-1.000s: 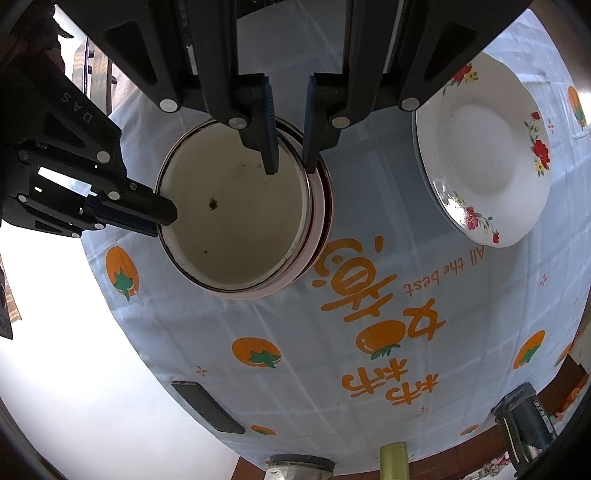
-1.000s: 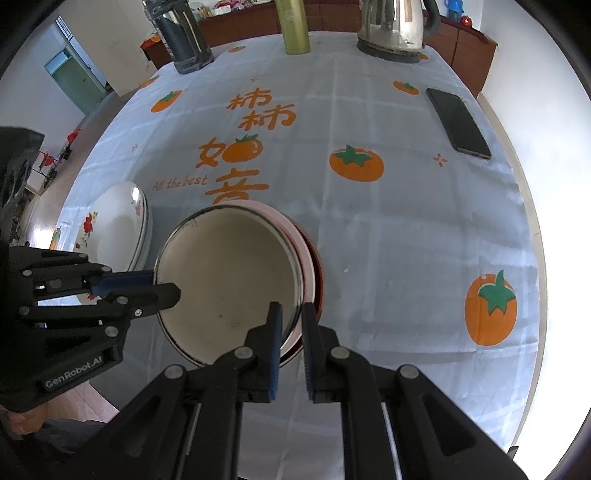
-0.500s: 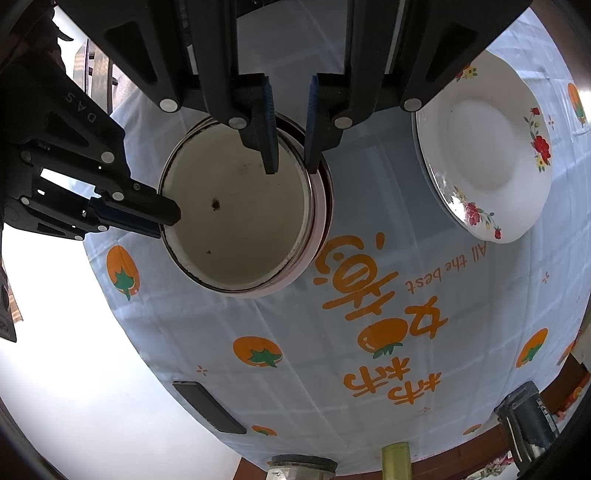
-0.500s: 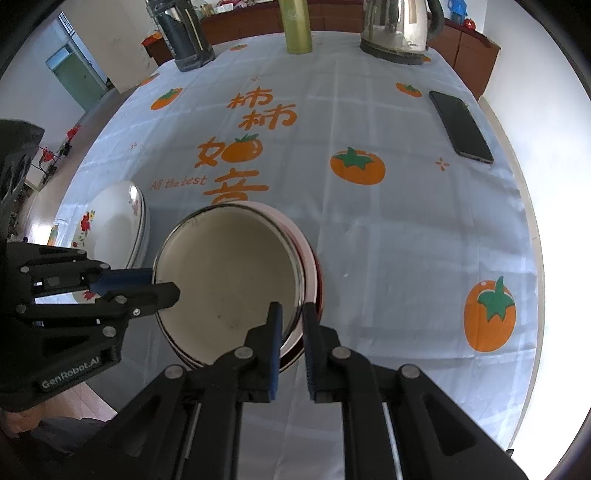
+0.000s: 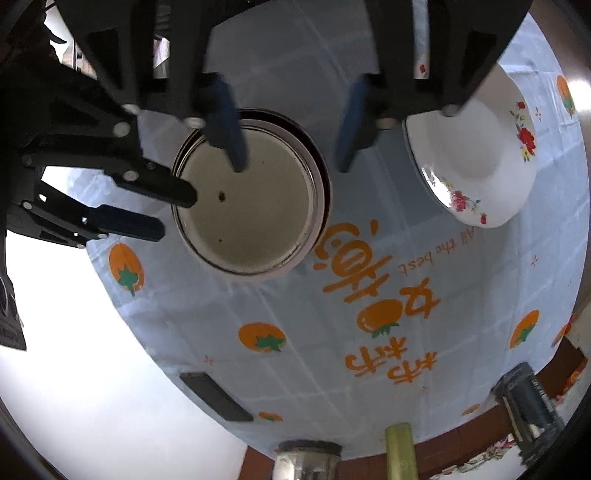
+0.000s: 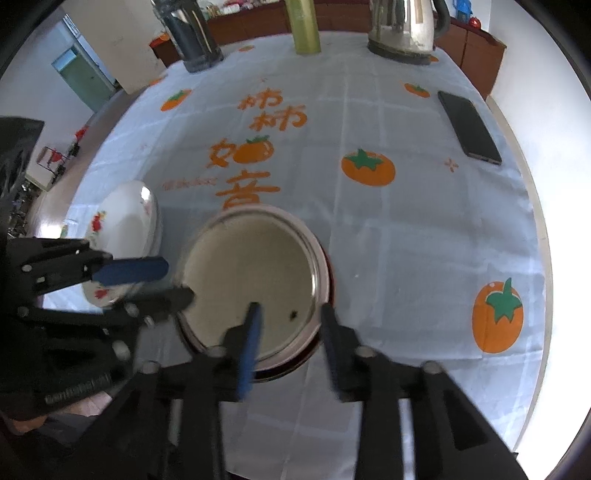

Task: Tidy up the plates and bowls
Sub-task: 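Open both grippers to release the cream bowl in the pink bowl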

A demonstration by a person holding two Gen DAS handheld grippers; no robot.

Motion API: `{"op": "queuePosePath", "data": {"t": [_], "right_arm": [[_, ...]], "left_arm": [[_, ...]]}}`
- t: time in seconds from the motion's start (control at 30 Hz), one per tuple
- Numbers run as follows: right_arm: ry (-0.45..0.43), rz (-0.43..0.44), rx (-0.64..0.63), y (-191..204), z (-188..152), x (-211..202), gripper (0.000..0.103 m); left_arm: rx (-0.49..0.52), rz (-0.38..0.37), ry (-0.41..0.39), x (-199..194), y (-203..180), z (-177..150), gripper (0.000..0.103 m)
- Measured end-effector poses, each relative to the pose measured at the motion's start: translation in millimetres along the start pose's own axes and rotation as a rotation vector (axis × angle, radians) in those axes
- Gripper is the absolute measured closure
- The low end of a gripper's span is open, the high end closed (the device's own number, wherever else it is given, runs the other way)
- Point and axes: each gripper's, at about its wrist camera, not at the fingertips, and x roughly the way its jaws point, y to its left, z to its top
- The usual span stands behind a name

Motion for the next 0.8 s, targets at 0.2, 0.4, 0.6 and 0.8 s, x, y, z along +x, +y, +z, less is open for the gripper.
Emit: {"op": "queuePosePath", "data": {"t": [0.2,0.4,0.6,0.8], "right_arm": [[-0.017,-0.016,0.030,-12,0,-6,0.055],[-0.013,-0.012,0.042,-14,-4,-2,0.055],[-0.021,0.000,0.052,-13,-7,1,0.055],[-0.023,-0.001,0.081,-19,-9,5,0.055]], "left_arm": [[-0.044,0.000,0.008,4,11,-1,0.040],[-0.064,0.004,0.019,10,13,-3,0.040],[-0.078,0.003,0.027,14,15,-4,0.040],[-0.087,-0.003,0.034,18,15,-3,0.040]]}}
